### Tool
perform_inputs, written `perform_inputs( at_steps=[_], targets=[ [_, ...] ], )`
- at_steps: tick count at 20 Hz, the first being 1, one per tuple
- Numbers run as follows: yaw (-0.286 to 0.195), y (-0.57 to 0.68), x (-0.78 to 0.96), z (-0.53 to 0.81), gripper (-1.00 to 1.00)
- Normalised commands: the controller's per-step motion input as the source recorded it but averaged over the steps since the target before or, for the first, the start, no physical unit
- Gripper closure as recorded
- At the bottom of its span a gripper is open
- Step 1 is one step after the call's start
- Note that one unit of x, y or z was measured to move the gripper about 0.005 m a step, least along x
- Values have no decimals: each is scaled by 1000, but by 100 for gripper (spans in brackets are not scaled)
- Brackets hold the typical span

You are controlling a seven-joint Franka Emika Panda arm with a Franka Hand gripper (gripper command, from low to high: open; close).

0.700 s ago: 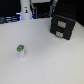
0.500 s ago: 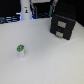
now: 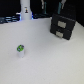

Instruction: Open the kcup holder, insert the kcup into the holder, and close the kcup holder

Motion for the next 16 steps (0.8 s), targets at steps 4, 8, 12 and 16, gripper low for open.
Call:
perform_inputs(
  at_steps=[4,8,12,16],
  targets=[
    [-184,704,-231,8,-100],
    [-187,697,-237,-9,-100],
    [-192,680,-236,-114,-100],
    [-194,662,-221,-210,-100]
  ],
)
